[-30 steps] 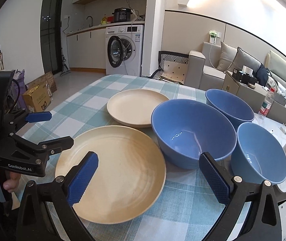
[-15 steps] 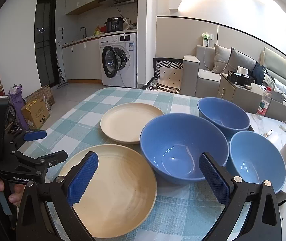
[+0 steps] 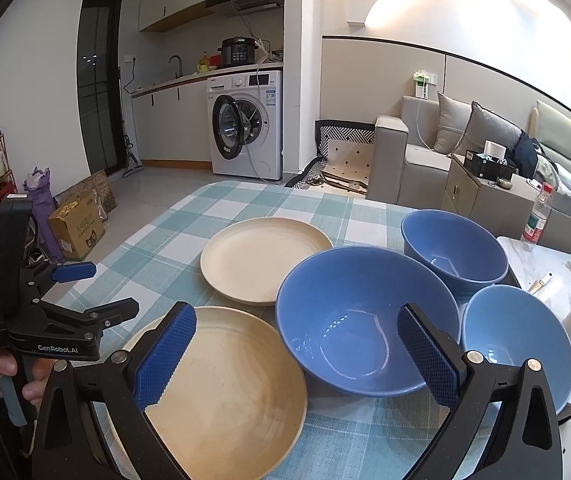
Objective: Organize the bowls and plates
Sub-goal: 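Move both grippers toward the single cream plate lying beside the bowls, then close the left gripper on the cream plate rim while the right gripper grips it too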
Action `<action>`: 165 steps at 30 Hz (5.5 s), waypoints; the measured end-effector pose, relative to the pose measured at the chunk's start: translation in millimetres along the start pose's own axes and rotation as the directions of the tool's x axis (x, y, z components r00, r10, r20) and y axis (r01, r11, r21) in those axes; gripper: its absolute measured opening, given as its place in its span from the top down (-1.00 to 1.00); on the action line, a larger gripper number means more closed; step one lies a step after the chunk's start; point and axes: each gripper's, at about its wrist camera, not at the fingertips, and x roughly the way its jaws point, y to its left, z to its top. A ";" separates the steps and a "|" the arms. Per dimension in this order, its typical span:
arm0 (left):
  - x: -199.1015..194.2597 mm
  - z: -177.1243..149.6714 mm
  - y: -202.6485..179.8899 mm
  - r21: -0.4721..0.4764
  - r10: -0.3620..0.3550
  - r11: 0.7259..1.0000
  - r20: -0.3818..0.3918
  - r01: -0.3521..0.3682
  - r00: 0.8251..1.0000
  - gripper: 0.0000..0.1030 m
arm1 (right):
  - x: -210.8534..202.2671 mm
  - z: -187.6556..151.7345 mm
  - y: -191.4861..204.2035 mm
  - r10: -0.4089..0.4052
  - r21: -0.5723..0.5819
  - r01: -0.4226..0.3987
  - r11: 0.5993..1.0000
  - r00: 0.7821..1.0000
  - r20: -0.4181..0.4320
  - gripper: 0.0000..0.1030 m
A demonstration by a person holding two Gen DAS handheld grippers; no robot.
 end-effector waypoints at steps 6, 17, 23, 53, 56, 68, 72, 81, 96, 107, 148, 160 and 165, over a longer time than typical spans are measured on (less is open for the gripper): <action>4.6 10.8 -0.1 -0.007 -0.007 1.000 0.004 0.007 1.000 -1.00 | 7.8 4.1 -4.6 0.003 0.000 -0.003 1.000 1.000 -0.008 -0.99; 19.4 27.1 -3.2 0.000 0.005 1.000 0.001 -0.005 1.000 -1.00 | 19.7 13.2 -18.2 0.011 0.009 -0.010 1.000 1.000 -0.015 -0.99; 33.2 31.5 -3.2 0.005 0.013 1.000 -0.013 -0.013 1.000 -1.00 | 29.1 17.0 -24.9 0.013 0.012 -0.013 1.000 1.000 -0.015 -0.99; 111.0 59.8 9.2 -0.041 0.074 0.996 -0.118 -0.079 0.990 -0.99 | 70.4 35.2 -44.3 0.004 0.022 -0.002 1.000 0.997 -0.071 -0.99; 116.7 60.1 9.2 -0.040 0.082 0.995 -0.132 -0.088 0.988 -0.99 | 72.6 34.1 -46.3 0.005 0.024 -0.003 1.000 0.997 -0.078 -0.99; 132.5 57.8 5.5 -0.002 0.124 0.992 -0.185 -0.127 0.975 -0.97 | 75.4 33.5 -49.1 0.005 0.030 -0.003 1.000 0.997 -0.080 -0.99; 135.0 54.9 9.1 -0.007 0.130 0.991 -0.195 -0.134 0.972 -0.97 | 75.9 34.2 -49.5 0.003 0.030 0.000 1.000 0.997 -0.081 -0.99; 129.6 50.0 18.0 -0.018 0.134 0.990 -0.198 -0.141 0.971 -0.97 | 78.6 34.4 -47.3 0.003 0.019 -0.002 1.000 0.996 -0.091 -0.99; 107.2 30.8 52.2 -0.093 0.146 0.982 -0.176 -0.164 0.974 -0.97 | 89.3 48.2 -13.7 0.004 -0.049 -0.009 0.999 0.995 -0.102 -0.99; 93.3 20.4 73.6 -0.131 0.132 0.979 -0.178 -0.156 0.975 -0.97 | 104.9 66.2 22.4 0.033 -0.103 -0.047 0.994 0.991 -0.132 -0.99; 99.5 12.2 93.2 -0.198 0.121 0.967 -0.191 -0.159 0.974 -0.75 | 203.0 81.0 42.2 0.027 -0.061 -0.050 0.997 0.943 -0.332 -0.99; 99.1 9.0 110.8 -0.206 0.151 0.959 -0.205 -0.193 0.967 -0.75 | 219.1 79.1 62.9 0.058 -0.072 -0.091 0.993 0.927 -0.370 -0.76; 99.9 8.1 115.7 -0.212 0.151 0.958 -0.210 -0.195 0.966 -0.75 | 231.3 74.8 67.1 0.067 -0.062 -0.100 0.993 0.913 -0.403 -0.42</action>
